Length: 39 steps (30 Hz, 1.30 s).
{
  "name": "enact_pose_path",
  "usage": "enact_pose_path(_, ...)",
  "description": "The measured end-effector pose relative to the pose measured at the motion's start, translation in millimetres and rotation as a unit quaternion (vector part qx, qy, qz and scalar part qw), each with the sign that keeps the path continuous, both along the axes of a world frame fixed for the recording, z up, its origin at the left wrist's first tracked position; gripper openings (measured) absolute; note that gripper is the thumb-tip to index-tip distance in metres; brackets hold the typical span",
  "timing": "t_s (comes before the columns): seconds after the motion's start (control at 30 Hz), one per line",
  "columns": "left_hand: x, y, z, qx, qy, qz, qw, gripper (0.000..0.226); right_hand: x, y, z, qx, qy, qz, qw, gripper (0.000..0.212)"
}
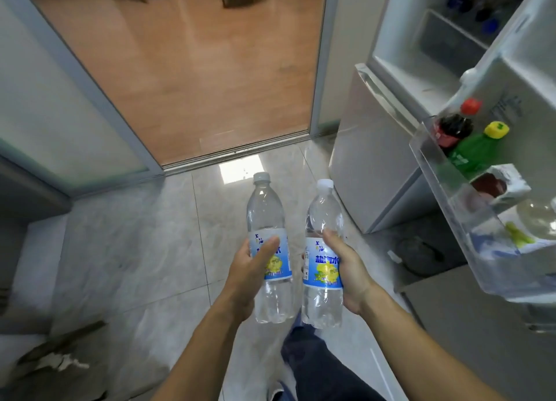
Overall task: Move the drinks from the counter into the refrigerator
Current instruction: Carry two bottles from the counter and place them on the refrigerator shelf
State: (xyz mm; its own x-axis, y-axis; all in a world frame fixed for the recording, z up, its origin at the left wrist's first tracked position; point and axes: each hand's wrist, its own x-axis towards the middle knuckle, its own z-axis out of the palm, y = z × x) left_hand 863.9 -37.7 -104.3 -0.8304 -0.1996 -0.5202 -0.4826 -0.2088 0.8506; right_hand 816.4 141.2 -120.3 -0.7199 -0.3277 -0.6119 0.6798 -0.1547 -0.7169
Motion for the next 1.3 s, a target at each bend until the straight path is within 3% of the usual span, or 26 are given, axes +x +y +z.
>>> enact_pose_path(0.3,-142,-2,25,-0.017,0.019,-0.026,0.999,0.053,-131,-6,15,-0.005,0.017,-0.036,0.999,0.077)
enact_pose_path(0.8,-340,-7,15,0.022,0.014,-0.129,0.991,0.028,-289,-2,17,0.006,0.018,-0.165,0.986,0.072)
enact_pose_path(1.13,-493,-35,30,0.041,0.042,-0.273,0.96,0.015,-382,-31,40,0.014,0.033,-0.302,0.953,0.065)
enact_pose_path(1.3,-541,-24,30,0.054,0.034,-0.335,0.94,0.027,-406,-30,37,0.012,0.034,-0.36,0.932,0.07)
